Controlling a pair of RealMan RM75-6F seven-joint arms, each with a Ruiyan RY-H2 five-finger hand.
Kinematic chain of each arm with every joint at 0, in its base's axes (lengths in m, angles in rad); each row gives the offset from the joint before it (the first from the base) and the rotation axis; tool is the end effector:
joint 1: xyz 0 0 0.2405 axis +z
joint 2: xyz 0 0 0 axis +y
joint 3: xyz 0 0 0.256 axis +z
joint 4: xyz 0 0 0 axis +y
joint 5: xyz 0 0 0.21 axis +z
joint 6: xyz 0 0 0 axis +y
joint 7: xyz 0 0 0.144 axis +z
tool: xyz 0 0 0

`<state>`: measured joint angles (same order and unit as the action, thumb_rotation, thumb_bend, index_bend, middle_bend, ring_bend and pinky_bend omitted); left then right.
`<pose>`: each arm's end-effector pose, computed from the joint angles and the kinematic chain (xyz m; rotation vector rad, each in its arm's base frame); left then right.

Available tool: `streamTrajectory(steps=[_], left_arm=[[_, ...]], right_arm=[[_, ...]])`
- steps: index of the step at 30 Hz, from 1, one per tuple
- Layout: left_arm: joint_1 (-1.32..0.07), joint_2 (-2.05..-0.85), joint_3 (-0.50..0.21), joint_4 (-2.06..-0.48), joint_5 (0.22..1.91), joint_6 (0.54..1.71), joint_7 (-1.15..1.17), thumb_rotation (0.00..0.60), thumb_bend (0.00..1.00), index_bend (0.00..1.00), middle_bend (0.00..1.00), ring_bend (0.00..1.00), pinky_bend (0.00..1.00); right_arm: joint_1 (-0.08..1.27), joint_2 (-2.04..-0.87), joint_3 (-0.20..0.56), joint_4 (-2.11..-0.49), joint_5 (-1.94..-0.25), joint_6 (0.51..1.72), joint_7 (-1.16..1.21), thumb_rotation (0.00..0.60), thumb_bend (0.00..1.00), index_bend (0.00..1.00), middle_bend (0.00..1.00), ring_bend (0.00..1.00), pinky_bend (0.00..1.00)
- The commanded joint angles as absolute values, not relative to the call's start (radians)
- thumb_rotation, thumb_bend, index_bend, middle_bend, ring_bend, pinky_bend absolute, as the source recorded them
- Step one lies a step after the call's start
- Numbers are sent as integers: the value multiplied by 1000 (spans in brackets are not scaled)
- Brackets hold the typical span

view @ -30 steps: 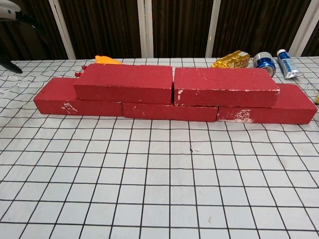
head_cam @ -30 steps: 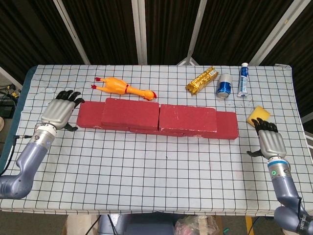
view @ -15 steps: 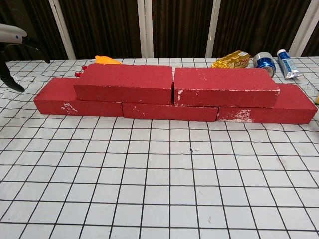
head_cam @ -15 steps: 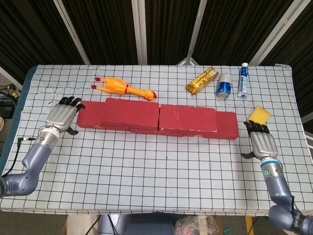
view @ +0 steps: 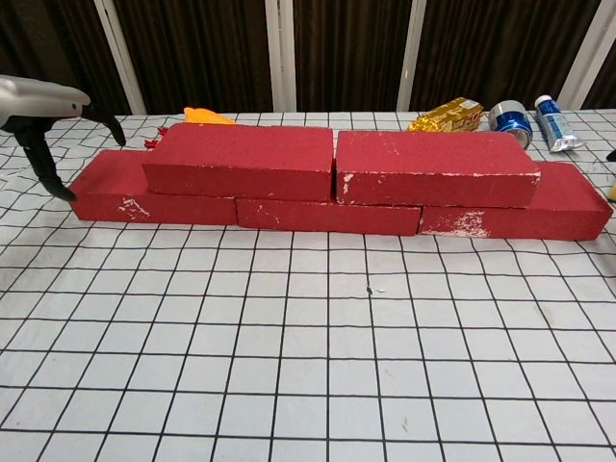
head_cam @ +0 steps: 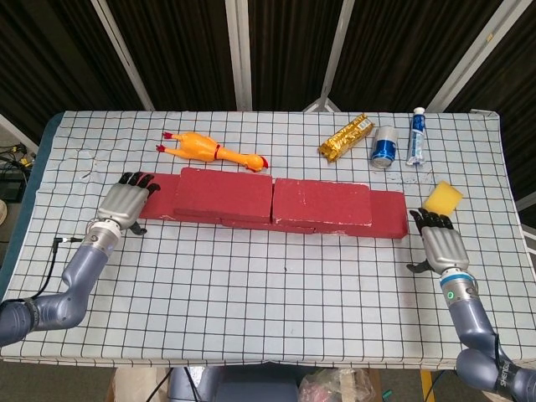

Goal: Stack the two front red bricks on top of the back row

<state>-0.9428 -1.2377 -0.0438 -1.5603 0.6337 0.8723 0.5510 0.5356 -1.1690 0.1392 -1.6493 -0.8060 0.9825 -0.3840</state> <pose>-0.1871 0.3912 0.0722 -1.7844 -0.8853 -0.4948 -0.2798 -0.3133 0.1057 1.4906 -1.1298 0.5460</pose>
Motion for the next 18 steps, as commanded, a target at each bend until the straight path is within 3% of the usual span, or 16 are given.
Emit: streamTrajectory(steps=[1,9,18], left_arm=[[-945,-1247,-54,-1553,635,874,545,600,0,202,47,0,16],[-953,-1255,-55,-1551,616,874,568,600,0,202,44,0,15],[-962,-1284,-52,-1534,602,865,586,600,0,203,41,0,16]], right_arm=[[535,-1170,146,-1649,-804,1001,-381,600,162,65,0,0,0],[492,-1172,186,-1660,-823,1146,-343,600,162,65,0,0,0],[445,-1107,211,-1717,-878,1195,-261,600,162,65,0,0,0]])
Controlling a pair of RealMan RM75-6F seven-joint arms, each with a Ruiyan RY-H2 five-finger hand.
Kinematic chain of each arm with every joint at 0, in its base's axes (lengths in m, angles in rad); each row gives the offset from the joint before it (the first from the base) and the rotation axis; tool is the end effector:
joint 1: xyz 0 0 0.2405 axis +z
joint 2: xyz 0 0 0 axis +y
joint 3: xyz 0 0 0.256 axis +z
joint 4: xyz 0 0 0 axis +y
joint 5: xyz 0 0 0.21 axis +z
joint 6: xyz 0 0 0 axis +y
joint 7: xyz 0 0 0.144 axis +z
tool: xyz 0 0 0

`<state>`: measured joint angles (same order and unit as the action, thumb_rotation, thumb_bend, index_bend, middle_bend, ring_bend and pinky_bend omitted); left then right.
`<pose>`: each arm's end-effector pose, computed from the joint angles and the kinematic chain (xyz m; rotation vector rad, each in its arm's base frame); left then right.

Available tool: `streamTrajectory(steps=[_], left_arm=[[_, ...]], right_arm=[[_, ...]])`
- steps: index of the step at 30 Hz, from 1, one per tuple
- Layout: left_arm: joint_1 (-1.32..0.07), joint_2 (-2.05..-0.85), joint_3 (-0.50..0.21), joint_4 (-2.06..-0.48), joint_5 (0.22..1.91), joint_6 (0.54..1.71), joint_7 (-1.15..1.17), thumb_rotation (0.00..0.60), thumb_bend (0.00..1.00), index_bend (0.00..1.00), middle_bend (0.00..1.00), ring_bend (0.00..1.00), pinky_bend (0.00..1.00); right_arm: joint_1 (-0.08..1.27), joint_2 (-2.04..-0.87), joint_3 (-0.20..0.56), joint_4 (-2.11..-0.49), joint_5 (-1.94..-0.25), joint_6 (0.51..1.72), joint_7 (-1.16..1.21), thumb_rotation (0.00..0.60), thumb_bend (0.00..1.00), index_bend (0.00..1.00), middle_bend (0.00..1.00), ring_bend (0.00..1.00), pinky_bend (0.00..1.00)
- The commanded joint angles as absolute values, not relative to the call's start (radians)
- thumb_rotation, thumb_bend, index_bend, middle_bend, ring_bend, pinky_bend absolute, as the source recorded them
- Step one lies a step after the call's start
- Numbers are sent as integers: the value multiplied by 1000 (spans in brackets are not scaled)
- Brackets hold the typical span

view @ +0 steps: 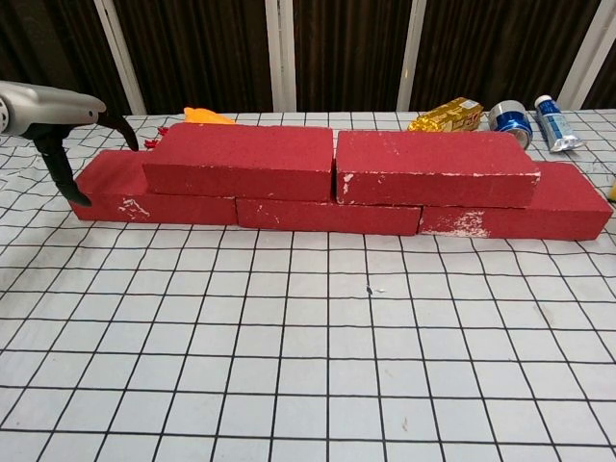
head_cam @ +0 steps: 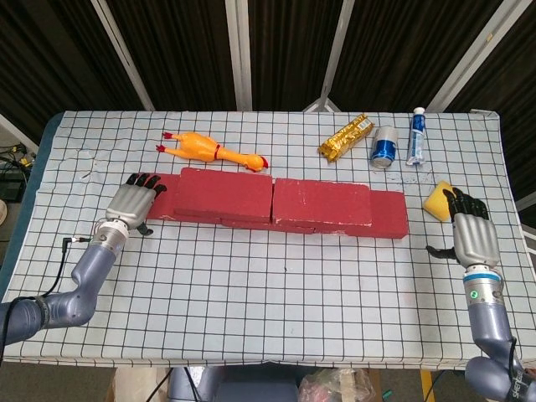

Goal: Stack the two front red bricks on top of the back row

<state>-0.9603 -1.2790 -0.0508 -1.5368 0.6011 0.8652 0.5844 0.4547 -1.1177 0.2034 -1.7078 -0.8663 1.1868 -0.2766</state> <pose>-0.1815 0.3940 0.0590 -1.7984 -0.8881 -0.4844 -0.2760 -0.3073 0.1521 1.2715 -1.0580 0.7374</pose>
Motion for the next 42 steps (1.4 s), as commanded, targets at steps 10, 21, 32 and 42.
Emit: streamTrajectory(steps=[10,21,32,42], left_arm=[[-972,-1297,-54,-1539,594,872,605,600,0,208,41,0,16],[-983,-1310,-54,-1546,587,874,620,600,0,200,39,0,16],[-994,-1320,-59,-1554,581,880,633,600,0,200,39,0,16],[-997,-1293,-41,-1571,557,916,679,600,0,303,41,0,16]], right_arm=[[435,-1091,217,-1712,-887,1171,-232,600,162,65,0,0,0],[429,-1086,225,-1700,-888,1159,-217,600,162,65,0,0,0],[424,-1078,232,-1696,-885,1152,-205,600,163,65,0,0,0],[421,-1078,232,-1688,-888,1142,-198,600,162,65,0,0,0]])
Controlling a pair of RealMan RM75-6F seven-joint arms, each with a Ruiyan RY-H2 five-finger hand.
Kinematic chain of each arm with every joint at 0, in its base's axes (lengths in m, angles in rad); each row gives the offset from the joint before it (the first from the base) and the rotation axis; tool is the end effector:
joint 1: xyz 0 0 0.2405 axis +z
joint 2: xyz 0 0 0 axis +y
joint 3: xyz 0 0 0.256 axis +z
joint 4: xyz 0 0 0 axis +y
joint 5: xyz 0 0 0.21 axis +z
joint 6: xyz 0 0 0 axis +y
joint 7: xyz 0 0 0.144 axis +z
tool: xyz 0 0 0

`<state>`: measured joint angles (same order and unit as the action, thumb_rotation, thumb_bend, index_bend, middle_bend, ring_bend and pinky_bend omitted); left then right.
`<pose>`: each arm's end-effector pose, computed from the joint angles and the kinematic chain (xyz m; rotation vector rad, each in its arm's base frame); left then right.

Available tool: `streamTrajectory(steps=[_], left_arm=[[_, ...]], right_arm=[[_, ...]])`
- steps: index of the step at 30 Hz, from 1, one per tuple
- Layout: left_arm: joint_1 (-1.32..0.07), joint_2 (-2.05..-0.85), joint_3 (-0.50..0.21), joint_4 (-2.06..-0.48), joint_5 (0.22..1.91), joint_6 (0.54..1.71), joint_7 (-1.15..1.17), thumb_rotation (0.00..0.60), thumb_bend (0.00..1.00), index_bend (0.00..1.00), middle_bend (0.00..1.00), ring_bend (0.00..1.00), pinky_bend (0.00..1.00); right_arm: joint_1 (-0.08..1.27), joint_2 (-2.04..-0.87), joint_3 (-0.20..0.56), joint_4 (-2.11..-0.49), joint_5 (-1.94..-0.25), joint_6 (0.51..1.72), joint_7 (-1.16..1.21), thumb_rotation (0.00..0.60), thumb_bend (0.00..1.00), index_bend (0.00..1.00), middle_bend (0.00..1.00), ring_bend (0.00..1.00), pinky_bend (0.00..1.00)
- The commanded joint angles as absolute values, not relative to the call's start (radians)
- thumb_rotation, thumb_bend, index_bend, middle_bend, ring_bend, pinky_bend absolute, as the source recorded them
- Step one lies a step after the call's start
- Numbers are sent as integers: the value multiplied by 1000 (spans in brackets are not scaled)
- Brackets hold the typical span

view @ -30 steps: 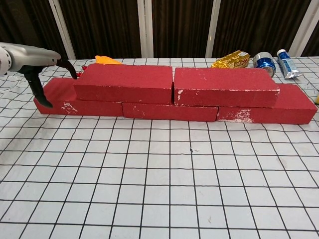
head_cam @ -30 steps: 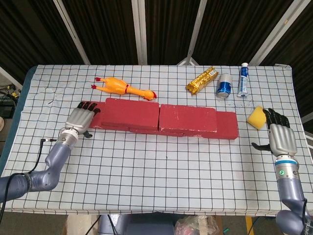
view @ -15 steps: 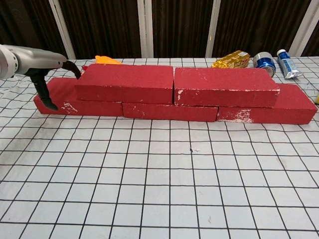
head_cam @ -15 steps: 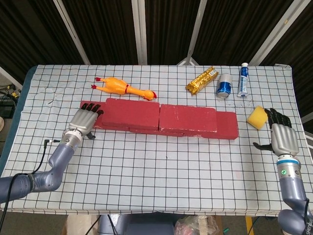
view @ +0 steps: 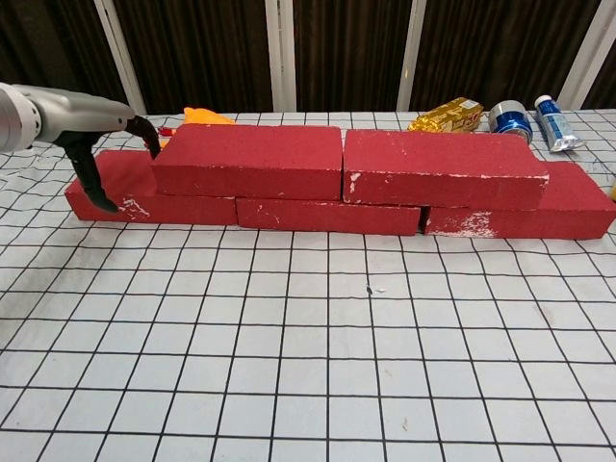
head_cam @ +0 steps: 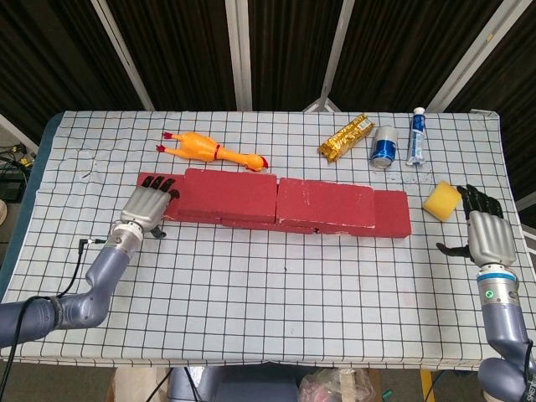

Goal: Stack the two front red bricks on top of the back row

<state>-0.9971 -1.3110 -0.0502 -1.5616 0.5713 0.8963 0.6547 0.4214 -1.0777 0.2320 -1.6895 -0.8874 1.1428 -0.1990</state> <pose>-0.1629 0.3917 0.0456 -1.8381 -0.8413 -0.4799 -0.2862 -0.3066 0.1680 1.2378 -1.0856 0.7626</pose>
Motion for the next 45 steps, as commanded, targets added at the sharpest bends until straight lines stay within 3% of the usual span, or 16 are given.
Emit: streamTrajectory(steps=[1,6,11,18,25,30,37,45], left_arm=[[-996,-1285,-41,-1578,551,923,684,600,0,304,41,0,16],[-959,-1208,-70,-1651,574,943,605,600,0,242,35,0,16],[-836,-1101,-91,-1760,753,983,385,600,0,164,25,0,44],[-627,-1017,0,-1796,1085,1121,174,600,0,120,7,0,71],[-408,-1069,91,-1718,1381,1411,48,600,0,110,3,0,68],[-300,-1114,120,-1646,1458,1535,56,600,0,112,12,0,63],[-196,-1175,124,-1569,1478,1611,23,600,0,119,13,0,61],[-154,-1183,107,-1588,1523,1646,62,600,0,130,10,0,52]], right_arm=[[421,-1078,232,-1687,-889,1142,-197,600,162,65,0,0,0],[404,-1071,223,-1702,-931,1150,-168,600,162,65,0,0,0],[348,-1069,179,-1680,-1116,1225,-77,600,162,66,0,0,0],[255,-1086,122,-1657,-1299,1388,-19,600,162,65,0,0,0],[195,-1110,56,-1615,-1429,1460,10,600,162,65,0,0,0],[168,-1140,36,-1573,-1475,1491,33,600,162,65,0,0,0],[157,-1153,30,-1528,-1496,1487,57,600,162,65,0,0,0],[147,-1135,30,-1531,-1504,1481,59,600,162,65,0,0,0]])
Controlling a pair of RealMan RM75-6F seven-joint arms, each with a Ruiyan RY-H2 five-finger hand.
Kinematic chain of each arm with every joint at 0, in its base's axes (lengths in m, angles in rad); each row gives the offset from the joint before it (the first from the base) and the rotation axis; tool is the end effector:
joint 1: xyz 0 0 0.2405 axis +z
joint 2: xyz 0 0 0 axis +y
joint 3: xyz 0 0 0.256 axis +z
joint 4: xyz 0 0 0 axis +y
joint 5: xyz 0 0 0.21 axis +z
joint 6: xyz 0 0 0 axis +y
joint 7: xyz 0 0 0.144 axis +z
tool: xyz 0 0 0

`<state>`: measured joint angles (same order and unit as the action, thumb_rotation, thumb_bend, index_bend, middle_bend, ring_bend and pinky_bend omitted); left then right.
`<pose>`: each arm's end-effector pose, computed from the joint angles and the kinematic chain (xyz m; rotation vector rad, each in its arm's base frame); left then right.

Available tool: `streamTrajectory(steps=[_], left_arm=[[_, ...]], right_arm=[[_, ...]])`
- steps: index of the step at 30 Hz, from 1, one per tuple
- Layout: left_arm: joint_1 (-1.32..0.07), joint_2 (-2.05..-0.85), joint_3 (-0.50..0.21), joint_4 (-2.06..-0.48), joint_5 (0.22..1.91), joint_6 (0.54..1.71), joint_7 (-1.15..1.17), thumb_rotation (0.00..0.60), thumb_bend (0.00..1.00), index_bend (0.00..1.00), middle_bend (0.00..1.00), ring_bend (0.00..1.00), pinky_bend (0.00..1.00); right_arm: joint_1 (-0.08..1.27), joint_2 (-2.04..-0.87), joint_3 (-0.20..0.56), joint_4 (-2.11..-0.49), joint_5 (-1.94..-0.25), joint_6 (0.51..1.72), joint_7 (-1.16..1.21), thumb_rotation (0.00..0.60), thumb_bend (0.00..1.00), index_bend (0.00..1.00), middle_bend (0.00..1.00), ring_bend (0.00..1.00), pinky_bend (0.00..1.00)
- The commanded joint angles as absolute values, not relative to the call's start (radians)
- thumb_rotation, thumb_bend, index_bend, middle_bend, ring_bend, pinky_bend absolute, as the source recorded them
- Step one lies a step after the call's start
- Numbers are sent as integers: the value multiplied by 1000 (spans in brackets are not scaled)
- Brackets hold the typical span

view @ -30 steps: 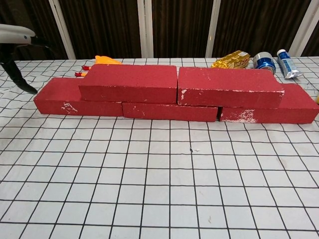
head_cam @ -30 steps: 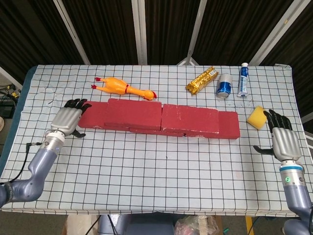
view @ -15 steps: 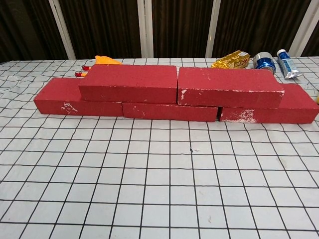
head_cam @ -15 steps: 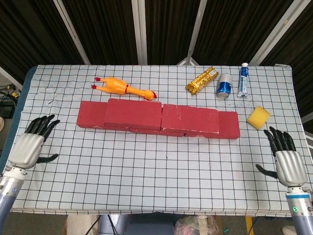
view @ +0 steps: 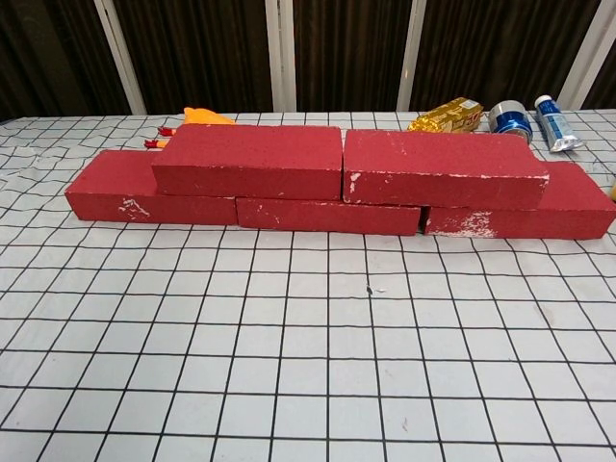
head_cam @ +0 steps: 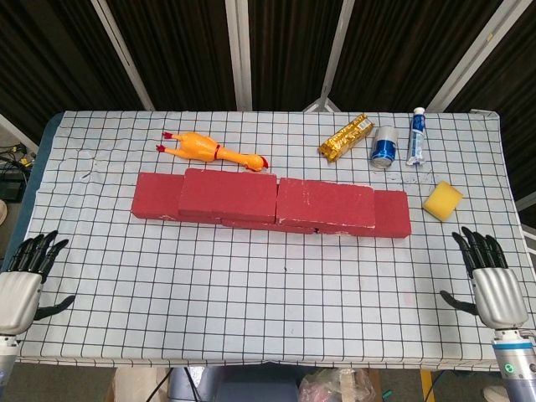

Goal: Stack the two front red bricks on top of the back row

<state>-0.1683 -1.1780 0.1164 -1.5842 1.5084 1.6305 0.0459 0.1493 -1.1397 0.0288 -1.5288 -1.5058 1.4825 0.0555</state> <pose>-0.3007 0.1719 0.1406 -1.4565 -0.8444 -0.9417 -0.3146 -0.1985 0.1573 1.4325 -0.8711 0.9383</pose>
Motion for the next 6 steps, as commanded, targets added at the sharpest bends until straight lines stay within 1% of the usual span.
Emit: streamTrajectory(steps=[1,6], left_arm=[[-149,-1185,104,-1587,1526,1650,66,600,0,130,10,0,52],[-130,-1195,82,-1584,1531,1658,89,600,0,134,10,0,51]], right_arm=[[145,-1133,31,-1532,-1502,1480,61,600,162,65,0,0,0],[141,-1126,32,-1531,-1500,1470,73,600,162,65,0,0,0]])
